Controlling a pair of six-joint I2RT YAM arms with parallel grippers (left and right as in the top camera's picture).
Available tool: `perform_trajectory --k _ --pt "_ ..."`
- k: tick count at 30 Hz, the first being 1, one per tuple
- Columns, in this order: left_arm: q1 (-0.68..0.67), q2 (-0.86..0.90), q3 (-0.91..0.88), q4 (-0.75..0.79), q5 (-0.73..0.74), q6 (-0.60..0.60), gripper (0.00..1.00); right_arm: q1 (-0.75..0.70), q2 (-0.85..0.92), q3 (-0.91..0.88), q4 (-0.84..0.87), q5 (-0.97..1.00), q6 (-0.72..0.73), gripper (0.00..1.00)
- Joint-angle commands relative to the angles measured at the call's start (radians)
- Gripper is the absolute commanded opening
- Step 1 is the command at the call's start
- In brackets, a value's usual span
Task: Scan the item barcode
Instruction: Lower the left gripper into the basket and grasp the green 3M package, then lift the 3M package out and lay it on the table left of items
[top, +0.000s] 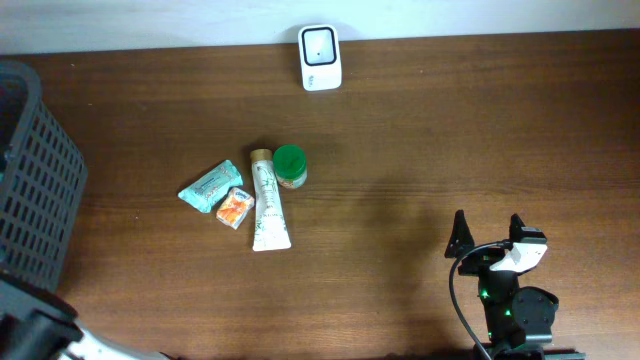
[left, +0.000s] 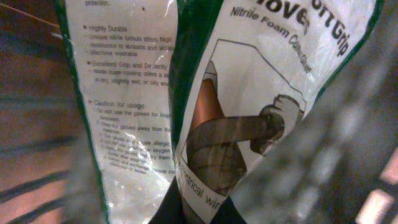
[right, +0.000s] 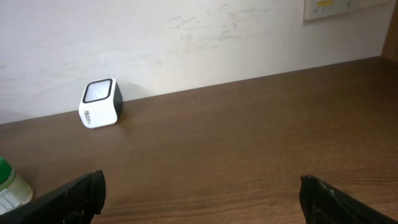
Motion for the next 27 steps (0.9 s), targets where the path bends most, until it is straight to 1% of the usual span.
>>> perform_trajectory --k 1,3,8,11,13,16,17,19,23,25,27 --pt "-0.009 -0.211 0.053 0.056 0.005 -0.154 0.00 -0.006 -0.006 -0.005 -0.005 0.008 0.004 0.98" --pt "-0.018 -0.279 0.053 0.081 0.021 -0.168 0.00 -0.006 -0.006 -0.005 -0.005 0.008 0.004 0.98" --pt "-0.076 -0.444 0.053 0.140 0.022 -0.373 0.00 -0.006 -0.006 -0.005 -0.005 0.008 0.004 0.98" --pt "-0.151 -0.543 0.053 0.133 0.022 -0.537 0.00 -0.006 -0.006 -0.005 -0.005 0.008 0.004 0.98" --pt "-0.208 -0.595 0.053 0.124 0.023 -0.604 0.00 -0.006 -0.006 -0.005 -0.005 0.008 0.004 0.98" --pt "-0.329 -0.661 0.053 0.089 0.048 -0.626 0.00 -0.006 -0.006 -0.005 -0.005 0.008 0.004 0.98" --pt "-0.404 -0.680 0.053 0.052 0.076 -0.626 0.00 -0.006 -0.006 -0.005 -0.005 0.008 0.004 0.98" --pt "-0.492 -0.686 0.053 -0.003 0.090 -0.626 0.00 -0.006 -0.006 -0.005 -0.005 0.008 0.004 0.98" --pt "-0.681 -0.656 0.032 -0.164 0.084 -0.626 0.00 -0.005 -0.006 -0.005 -0.005 0.008 0.004 0.98" --pt "-0.747 -0.629 0.000 -0.198 0.068 -0.635 0.00 -0.006 -0.006 -0.005 -0.005 0.008 0.004 0.98" --pt "-0.792 -0.600 -0.038 -0.210 0.020 -0.680 0.00 -0.006 -0.006 -0.005 -0.005 0.008 0.004 0.98"
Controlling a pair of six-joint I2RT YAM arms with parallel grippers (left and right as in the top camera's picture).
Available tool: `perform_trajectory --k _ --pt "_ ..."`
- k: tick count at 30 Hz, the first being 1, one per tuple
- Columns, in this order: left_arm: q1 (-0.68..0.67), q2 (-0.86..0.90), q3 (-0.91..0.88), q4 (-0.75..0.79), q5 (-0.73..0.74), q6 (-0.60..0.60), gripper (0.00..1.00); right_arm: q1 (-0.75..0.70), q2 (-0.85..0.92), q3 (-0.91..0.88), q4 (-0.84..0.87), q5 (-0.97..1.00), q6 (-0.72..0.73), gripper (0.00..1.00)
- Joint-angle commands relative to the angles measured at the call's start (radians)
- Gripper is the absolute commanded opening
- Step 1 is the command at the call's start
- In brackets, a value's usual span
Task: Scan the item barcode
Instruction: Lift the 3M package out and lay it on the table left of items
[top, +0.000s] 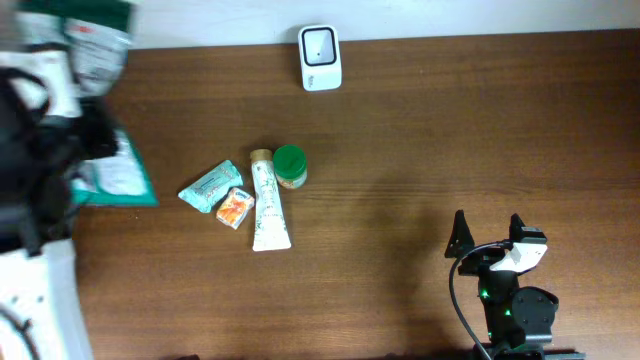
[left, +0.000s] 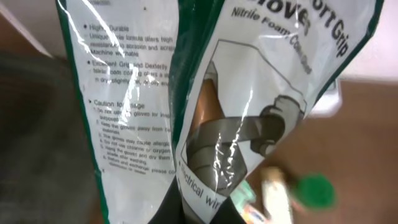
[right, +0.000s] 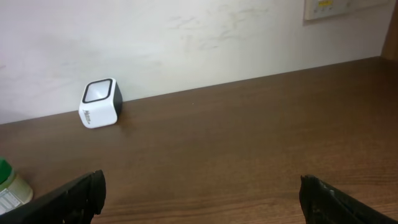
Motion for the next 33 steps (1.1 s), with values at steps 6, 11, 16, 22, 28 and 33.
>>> perform_trajectory --k 6,11,16,22,28,33 --pt "-0.129 0.148 -0.224 0.010 -0.164 -0.163 0.00 -0.006 -0.006 -0.005 -0.005 0.008 0.005 0.98" --pt "-0.129 0.224 -0.348 0.114 -0.250 -0.177 0.00 -0.005 -0.006 -0.005 -0.005 0.008 0.005 0.98" --pt "-0.129 0.300 -0.456 0.251 -0.280 -0.124 0.00 -0.005 -0.006 -0.005 -0.005 0.008 0.005 0.98" --pt "-0.129 0.391 -0.509 0.311 -0.278 -0.088 0.00 -0.005 -0.006 -0.005 -0.005 0.008 0.005 0.98" --pt "-0.129 0.423 -0.509 0.332 -0.268 -0.088 0.57 -0.005 -0.006 -0.005 -0.005 0.008 0.005 0.98" --pt "-0.129 0.422 -0.464 0.353 -0.267 -0.079 0.73 -0.006 -0.006 -0.005 -0.005 0.008 0.005 0.98"
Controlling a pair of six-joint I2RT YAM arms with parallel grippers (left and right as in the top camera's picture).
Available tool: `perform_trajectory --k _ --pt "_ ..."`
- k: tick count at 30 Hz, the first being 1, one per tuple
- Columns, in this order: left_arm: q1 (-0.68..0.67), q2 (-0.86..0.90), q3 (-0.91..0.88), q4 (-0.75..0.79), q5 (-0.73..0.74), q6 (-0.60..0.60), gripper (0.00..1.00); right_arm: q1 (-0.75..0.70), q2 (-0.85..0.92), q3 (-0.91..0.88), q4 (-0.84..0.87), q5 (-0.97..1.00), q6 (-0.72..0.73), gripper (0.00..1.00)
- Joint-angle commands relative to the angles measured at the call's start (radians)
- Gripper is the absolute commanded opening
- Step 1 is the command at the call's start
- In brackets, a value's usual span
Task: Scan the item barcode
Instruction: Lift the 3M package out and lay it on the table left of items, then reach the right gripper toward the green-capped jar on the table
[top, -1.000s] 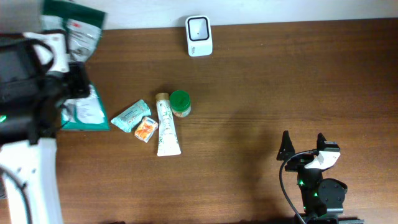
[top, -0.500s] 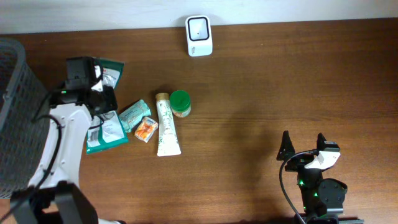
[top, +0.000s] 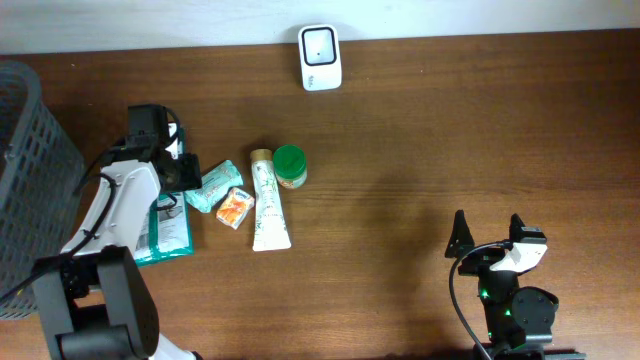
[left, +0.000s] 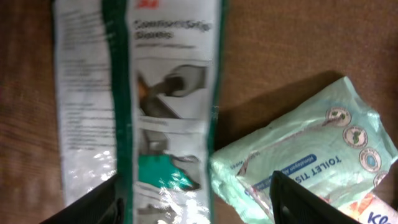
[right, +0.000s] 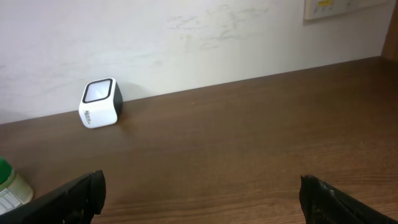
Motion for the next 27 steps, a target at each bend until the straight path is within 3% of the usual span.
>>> perform_trajectory --k 1,10,16,22,24,25,27 --pt "0.000 0.003 0.068 -0.006 0.009 0.035 0.74 -0.005 -0.006 -0.005 -0.005 0.008 0.005 0.98" --pt "0.000 -0.016 0.288 -0.161 0.249 0.102 0.76 -0.006 -0.006 -0.005 -0.004 0.008 0.005 0.98" --pt "0.000 -0.080 0.368 -0.204 0.271 0.105 0.76 -0.005 -0.006 -0.005 0.002 0.003 0.006 0.98" --pt "0.000 -0.209 0.374 -0.216 0.261 0.104 0.77 -0.004 -0.005 0.002 0.041 -0.159 0.005 0.98" --pt "0.000 -0.237 0.374 -0.227 0.259 0.104 0.80 -0.004 0.002 0.021 0.037 -0.193 0.005 0.98" --pt "0.000 -0.248 0.374 -0.234 0.259 0.104 0.99 -0.004 0.010 0.035 0.034 -0.208 0.005 0.98" --pt "0.000 -0.265 0.374 -0.252 0.259 0.104 0.99 -0.004 0.056 0.101 0.014 -0.238 0.004 0.98"
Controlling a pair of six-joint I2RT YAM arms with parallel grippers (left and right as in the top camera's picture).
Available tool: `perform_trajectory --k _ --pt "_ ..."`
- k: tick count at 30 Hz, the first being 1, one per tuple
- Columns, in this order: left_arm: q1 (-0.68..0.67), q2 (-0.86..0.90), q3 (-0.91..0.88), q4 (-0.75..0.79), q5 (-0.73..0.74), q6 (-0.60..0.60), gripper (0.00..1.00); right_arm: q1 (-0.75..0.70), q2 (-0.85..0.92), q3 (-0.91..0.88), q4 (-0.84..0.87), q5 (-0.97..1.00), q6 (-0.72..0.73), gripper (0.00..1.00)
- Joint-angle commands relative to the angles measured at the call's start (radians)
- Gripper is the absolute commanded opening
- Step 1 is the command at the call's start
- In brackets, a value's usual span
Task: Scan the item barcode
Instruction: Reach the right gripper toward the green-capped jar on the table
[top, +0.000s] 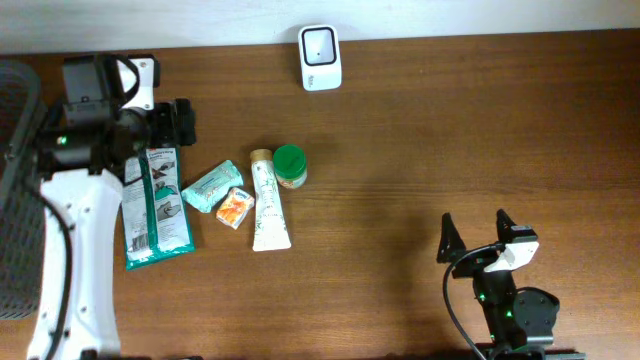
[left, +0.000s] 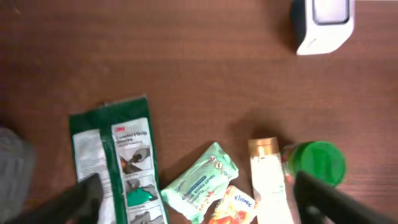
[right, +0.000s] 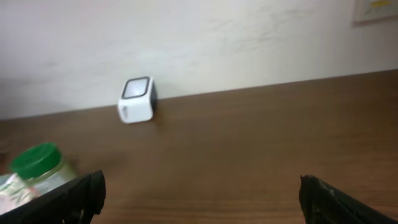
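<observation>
A green-and-white glove packet (top: 152, 205) (left: 118, 168) lies flat on the table at the left, beside a teal tissue pack (top: 212, 186) (left: 200, 180). The white scanner (top: 320, 44) (left: 323, 25) (right: 137, 107) stands at the back edge. My left gripper (top: 172, 122) (left: 196, 186) hangs open and empty above the table, just behind the packet. Near the front right, my right gripper (top: 473, 232) (right: 199, 186) is open and empty too.
An orange tissue packet (top: 234, 208), a white tube (top: 268, 200) and a green-lidded jar (top: 290, 165) (right: 37, 163) lie right of the tissue pack. A dark mesh basket (top: 20, 200) stands at the left edge of the table.
My left gripper was low over the glove packet and is now higher and further back, still open. The right wrist has turned a little to the left, so the jar shows more.
My left gripper was shut on the glove packet inside the basket. Then it held the packet up over the table's left end. Then the packet lay on the table beside the tissue pack with the gripper open over it. Now the gripper is raised clear.
</observation>
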Motion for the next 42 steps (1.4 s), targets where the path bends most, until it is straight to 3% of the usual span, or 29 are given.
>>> perform_trajectory --k 1,7,19,29,35,39,42 --pt "0.000 -0.036 0.019 -0.021 0.011 0.011 0.99 -0.004 0.072 0.122 -0.024 -0.091 0.004 0.98" --pt "0.000 -0.033 0.018 -0.021 0.011 0.011 0.99 -0.004 0.346 0.385 -0.132 -0.166 -0.048 0.98" --pt "0.000 -0.033 0.018 -0.021 0.011 0.011 0.99 -0.004 1.063 1.181 -0.782 -0.212 -0.061 0.98" --pt "0.000 -0.033 0.018 -0.021 0.010 0.011 0.99 0.067 1.468 1.649 -1.122 -0.282 -0.217 0.98" --pt "0.000 -0.033 0.018 -0.021 0.011 0.011 0.99 0.158 1.577 1.724 -1.113 -0.283 -0.233 0.98" --pt "0.000 -0.033 0.018 -0.021 0.011 0.011 0.99 0.171 1.621 1.723 -0.994 -0.382 -0.218 0.98" --pt "0.000 -0.033 0.018 -0.021 0.011 0.011 0.99 0.243 1.650 1.724 -0.937 -0.275 -0.187 0.98"
